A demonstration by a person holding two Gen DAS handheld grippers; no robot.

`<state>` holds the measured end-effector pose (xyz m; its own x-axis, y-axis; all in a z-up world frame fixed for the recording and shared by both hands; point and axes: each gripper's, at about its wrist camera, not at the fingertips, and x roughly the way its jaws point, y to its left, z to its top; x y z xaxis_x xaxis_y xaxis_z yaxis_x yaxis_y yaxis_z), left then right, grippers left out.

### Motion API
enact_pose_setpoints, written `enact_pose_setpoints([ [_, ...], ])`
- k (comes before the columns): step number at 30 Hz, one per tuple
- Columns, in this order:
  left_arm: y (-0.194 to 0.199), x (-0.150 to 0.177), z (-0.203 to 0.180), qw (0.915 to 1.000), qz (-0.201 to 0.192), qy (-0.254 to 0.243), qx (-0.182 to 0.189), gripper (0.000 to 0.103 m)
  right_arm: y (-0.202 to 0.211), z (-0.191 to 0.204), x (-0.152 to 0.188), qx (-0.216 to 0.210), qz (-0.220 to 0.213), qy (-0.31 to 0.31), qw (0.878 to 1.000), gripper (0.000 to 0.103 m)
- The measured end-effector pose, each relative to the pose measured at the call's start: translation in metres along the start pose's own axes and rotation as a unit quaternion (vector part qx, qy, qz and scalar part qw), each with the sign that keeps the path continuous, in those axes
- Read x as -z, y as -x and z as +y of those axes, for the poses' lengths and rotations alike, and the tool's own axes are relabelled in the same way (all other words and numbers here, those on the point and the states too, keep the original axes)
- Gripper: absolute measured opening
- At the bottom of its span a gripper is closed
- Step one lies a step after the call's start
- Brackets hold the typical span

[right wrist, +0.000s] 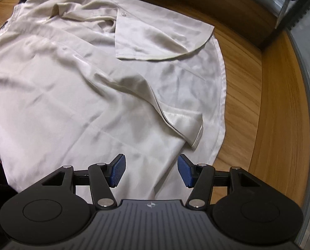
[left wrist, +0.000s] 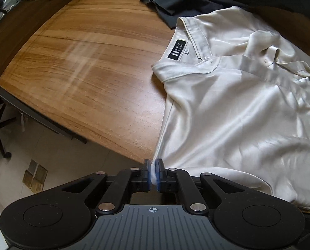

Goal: Fold clothes

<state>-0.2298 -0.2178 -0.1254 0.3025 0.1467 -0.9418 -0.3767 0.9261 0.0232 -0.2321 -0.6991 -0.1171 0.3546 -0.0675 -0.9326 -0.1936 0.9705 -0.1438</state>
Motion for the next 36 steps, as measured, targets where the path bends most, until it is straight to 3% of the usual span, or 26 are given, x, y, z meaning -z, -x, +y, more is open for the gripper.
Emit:
enact_pose_setpoints([
  [2,0.003,-0.007,-0.002,0.9999,-0.010,0.001,0.006,0.022,0.002,-0.004,-0.006,-0.003,-0.006,0.002,1.000,0.061],
  [7,0.007,-0.043,-0.015,0.9987,-0.043,-0.012,0.026,0.037,0.011,-0.016,-0.030,0.005,-0.034,-0.001,0.999,0.061],
  [14,-0.004,-0.099,-0.051,0.9946,-0.070,-0.060,0.047,0.044,0.008,-0.028,-0.077,0.012,-0.063,-0.020,0.998,0.061],
  [20,-0.024,-0.136,-0.087,0.9897,-0.066,-0.110,0.062,0.051,-0.014,-0.016,-0.119,-0.004,-0.069,-0.025,0.997,0.061],
  [30,-0.068,-0.168,-0.108,0.9869,-0.031,-0.141,0.072,0.054,-0.072,0.025,-0.165,-0.050,-0.038,-0.054,0.997,0.061],
  [36,-0.069,-0.174,-0.120,0.9812,-0.028,-0.172,0.084,0.060,-0.098,0.043,-0.178,-0.064,-0.014,-0.058,0.996,0.060],
])
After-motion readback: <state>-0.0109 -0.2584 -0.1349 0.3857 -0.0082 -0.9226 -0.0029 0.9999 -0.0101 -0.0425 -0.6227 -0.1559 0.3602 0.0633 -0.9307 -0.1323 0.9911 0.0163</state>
